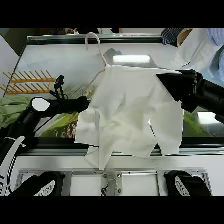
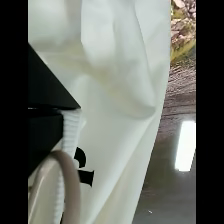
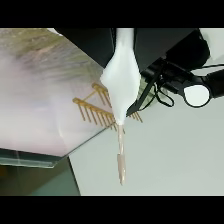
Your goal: Fold the clothes and pants, and hang the long-sleeved shirts on hangers.
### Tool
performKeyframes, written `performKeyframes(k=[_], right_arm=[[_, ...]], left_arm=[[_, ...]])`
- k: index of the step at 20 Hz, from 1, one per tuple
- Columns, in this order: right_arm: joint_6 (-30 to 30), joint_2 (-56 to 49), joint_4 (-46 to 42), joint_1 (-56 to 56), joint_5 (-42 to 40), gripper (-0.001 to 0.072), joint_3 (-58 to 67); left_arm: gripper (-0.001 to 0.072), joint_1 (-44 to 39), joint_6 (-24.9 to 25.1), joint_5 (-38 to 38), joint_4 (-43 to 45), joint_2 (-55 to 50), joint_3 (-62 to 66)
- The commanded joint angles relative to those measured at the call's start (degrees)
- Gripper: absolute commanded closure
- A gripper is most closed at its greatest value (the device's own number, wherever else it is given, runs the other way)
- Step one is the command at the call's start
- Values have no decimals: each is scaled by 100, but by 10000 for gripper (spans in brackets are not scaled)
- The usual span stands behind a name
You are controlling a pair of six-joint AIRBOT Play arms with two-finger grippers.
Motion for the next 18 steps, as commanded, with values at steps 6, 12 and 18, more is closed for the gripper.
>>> performKeyframes(k=[6, 12, 18], right_arm=[[254, -2, -708, 4, 610, 683, 4], [293, 0, -1169, 2, 726, 683, 4], [289, -2, -1600, -2, 761, 684, 4]], left_arm=[[689, 662, 131, -306, 42, 2, 573], [689, 957, 402, -717, 63, 2, 981], [689, 1016, 404, -992, 345, 2, 981]])
